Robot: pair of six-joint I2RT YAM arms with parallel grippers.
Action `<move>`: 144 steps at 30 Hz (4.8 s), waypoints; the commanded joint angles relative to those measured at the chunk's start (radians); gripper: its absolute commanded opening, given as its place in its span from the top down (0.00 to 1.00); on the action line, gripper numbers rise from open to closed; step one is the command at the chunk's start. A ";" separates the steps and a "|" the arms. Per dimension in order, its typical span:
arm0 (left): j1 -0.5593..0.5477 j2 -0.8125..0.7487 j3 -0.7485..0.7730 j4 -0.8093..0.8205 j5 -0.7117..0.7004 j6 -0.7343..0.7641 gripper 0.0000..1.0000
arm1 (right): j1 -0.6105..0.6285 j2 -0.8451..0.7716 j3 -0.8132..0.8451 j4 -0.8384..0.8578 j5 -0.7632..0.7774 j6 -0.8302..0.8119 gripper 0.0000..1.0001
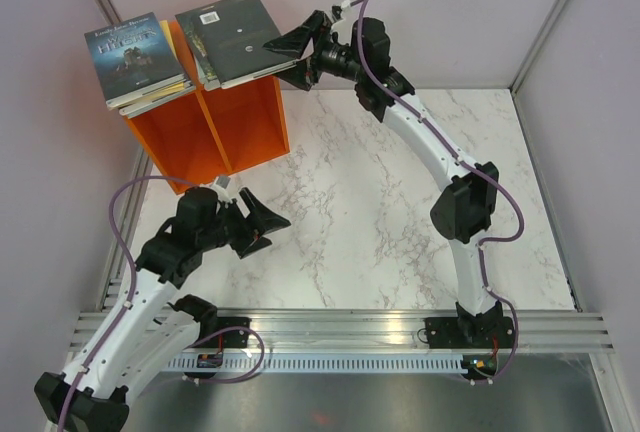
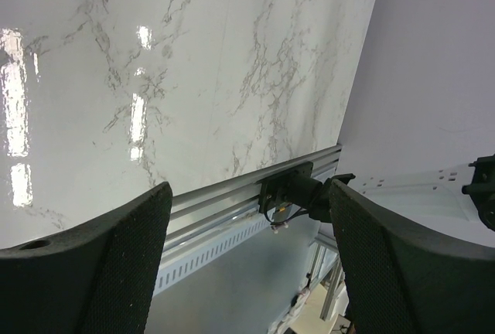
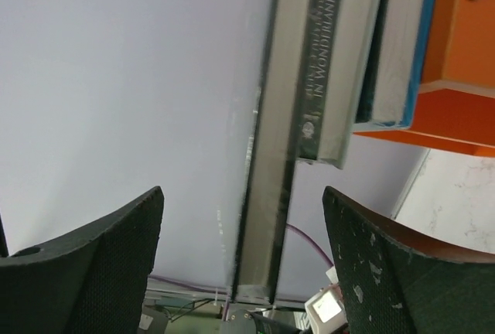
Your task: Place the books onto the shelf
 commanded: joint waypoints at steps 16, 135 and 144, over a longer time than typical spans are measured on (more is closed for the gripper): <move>0.003 0.021 -0.012 0.056 0.000 -0.013 0.17 | -0.062 -0.118 -0.174 0.077 -0.055 -0.024 0.33; 0.003 -0.195 -0.032 -0.134 -0.038 0.007 0.19 | 0.246 -0.249 -0.237 0.006 0.502 -0.094 0.60; 0.003 -0.200 -0.012 -0.160 -0.049 0.030 0.19 | 0.283 -0.134 -0.130 0.008 0.492 -0.057 0.82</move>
